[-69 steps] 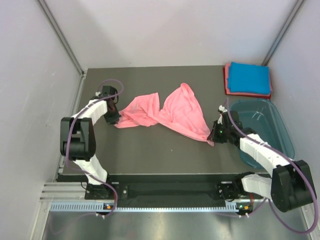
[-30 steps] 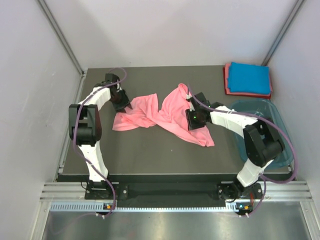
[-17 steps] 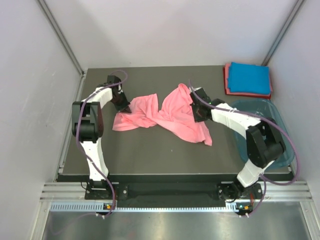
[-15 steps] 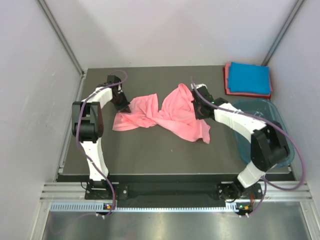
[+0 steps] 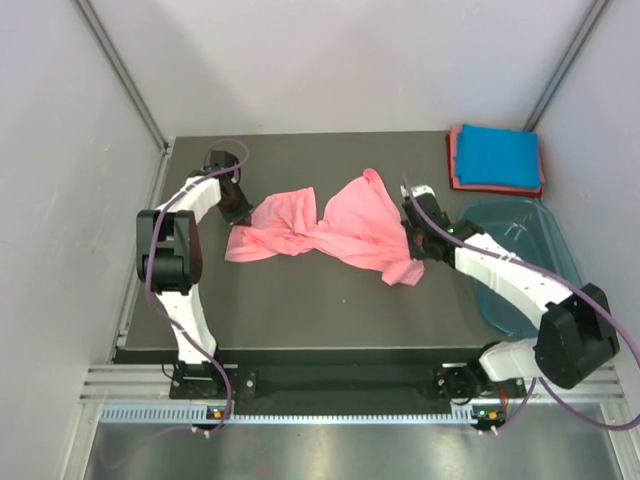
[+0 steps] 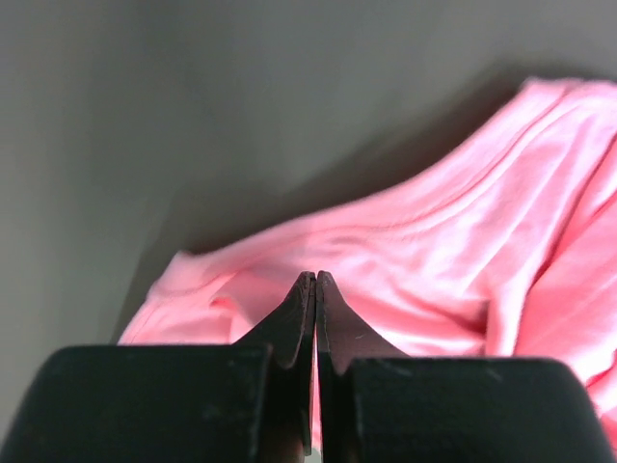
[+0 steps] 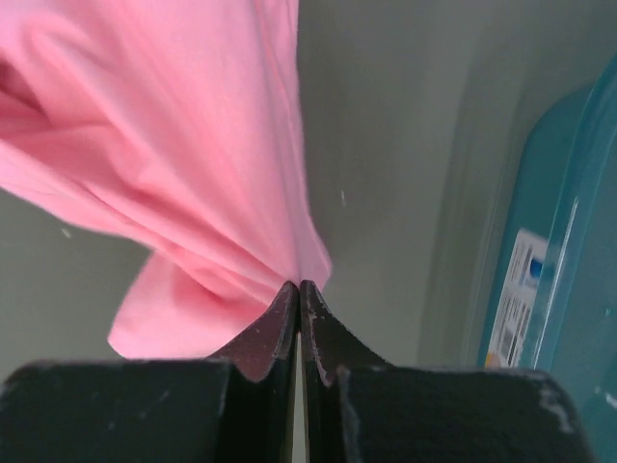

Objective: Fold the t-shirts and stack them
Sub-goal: Flatten the tshirt out

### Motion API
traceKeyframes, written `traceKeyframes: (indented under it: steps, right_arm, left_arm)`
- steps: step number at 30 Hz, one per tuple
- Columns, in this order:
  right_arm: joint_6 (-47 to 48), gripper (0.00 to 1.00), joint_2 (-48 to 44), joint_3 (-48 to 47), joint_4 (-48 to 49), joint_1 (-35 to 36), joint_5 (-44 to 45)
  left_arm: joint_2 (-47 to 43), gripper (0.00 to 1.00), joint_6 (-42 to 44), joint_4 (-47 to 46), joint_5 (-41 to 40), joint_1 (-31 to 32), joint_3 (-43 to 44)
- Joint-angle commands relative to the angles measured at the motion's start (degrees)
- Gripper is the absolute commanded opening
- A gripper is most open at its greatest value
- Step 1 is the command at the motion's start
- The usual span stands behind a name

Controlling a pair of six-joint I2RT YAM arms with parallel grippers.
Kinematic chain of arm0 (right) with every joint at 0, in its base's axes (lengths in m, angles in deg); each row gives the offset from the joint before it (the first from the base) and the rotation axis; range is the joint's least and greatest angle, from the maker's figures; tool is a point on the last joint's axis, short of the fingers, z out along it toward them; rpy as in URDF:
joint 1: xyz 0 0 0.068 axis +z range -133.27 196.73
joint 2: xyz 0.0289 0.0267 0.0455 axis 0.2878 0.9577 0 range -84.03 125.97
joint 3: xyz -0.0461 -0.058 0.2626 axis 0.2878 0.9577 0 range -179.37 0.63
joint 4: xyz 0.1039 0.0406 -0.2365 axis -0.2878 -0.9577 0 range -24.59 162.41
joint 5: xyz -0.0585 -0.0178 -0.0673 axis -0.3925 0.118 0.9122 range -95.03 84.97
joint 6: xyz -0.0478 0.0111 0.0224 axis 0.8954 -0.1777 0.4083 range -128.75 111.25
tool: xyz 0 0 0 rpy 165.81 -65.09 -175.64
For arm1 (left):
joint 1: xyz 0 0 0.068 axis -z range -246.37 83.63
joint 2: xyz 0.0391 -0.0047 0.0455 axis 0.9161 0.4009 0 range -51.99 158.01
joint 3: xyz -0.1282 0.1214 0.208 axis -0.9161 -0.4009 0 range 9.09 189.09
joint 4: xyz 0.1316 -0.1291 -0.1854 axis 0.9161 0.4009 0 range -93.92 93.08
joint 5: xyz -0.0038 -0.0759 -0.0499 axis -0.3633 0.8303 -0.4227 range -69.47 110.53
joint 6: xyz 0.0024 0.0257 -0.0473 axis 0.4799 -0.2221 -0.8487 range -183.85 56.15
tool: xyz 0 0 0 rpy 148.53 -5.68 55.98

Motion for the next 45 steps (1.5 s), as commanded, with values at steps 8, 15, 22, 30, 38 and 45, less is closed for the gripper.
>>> traceKeyframes:
  steps: [8, 15, 22, 30, 38, 45]
  right_arm:
    - [-1.69, 0.0, -2.55, 0.16, -2.56, -0.54, 3.07]
    - [0.68, 0.01, 7.29, -10.82, -1.15, -2.92, -1.39]
    - [5.26, 0.08, 8.62, -12.95, -2.11, -1.95, -8.78]
    - [-19.14, 0.49, 2.93, -11.38, -7.3, -9.77, -5.54]
    - [-38.25, 0.39, 2.71, -9.7, -5.72, -14.7, -13.09]
    - [-31.93, 0.39, 2.13, -2.59, -1.86, -14.7, -14.5]
  left_arm:
    - [-7.38, 0.0, 0.21, -1.11, -2.39, -0.15, -3.98]
    - [-7.11, 0.0, 0.91, -0.32, -3.53, -0.07, -3.01]
    - [-10.36, 0.14, 1.36, -0.76, -0.46, 0.64, -0.99]
    - [-9.23, 0.15, 0.13, -2.17, 1.48, 1.6, -1.25]
    - [-7.91, 0.23, 1.96, -4.71, 7.5, 3.44, -1.52]
    - [-3.87, 0.4, 7.16, -0.15, 4.23, 14.34, 5.6]
